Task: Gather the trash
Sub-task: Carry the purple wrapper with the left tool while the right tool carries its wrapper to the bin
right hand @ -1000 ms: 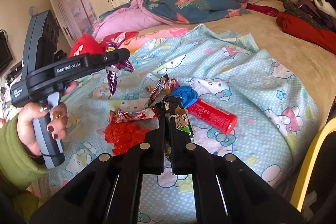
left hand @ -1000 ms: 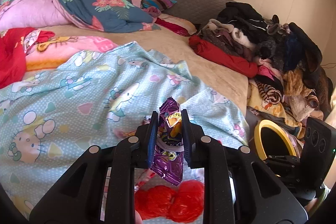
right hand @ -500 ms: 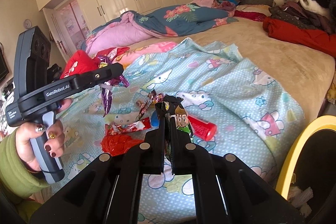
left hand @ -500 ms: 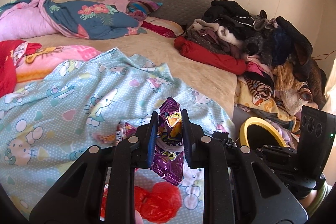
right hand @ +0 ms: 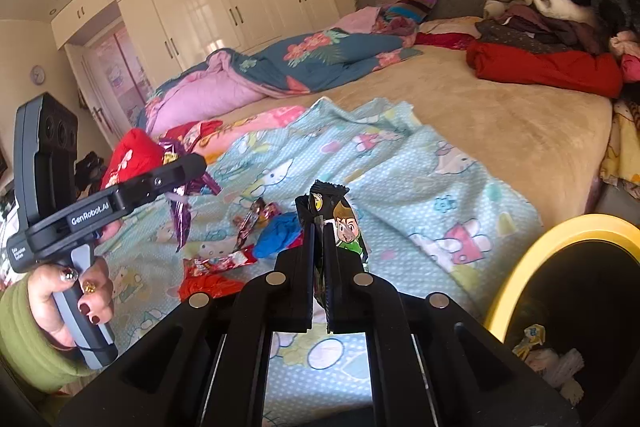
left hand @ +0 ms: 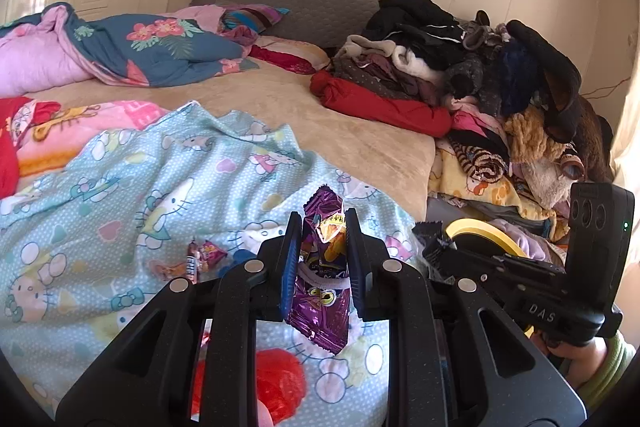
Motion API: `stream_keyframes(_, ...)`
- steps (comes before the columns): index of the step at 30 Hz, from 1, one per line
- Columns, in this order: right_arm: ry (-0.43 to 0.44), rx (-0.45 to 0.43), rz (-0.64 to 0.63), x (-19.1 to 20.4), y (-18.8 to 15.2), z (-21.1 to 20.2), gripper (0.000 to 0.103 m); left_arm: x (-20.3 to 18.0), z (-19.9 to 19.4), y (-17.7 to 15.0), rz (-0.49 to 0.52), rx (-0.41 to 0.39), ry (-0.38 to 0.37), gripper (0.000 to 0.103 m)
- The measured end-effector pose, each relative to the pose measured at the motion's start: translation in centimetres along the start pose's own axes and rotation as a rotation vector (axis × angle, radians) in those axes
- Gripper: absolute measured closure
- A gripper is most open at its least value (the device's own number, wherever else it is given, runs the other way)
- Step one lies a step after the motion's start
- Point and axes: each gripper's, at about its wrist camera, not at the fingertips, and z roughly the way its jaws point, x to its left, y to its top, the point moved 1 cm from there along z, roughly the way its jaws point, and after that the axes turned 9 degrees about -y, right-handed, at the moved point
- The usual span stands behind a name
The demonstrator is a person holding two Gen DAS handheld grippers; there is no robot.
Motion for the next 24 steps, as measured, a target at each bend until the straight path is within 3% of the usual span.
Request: stream_keyframes(24,-0.079,-0.083,0.115,-5.7,1.0,-3.6,0.098,-6.2,3.1,-0.6,0.074,0.042,-0.092,0.087)
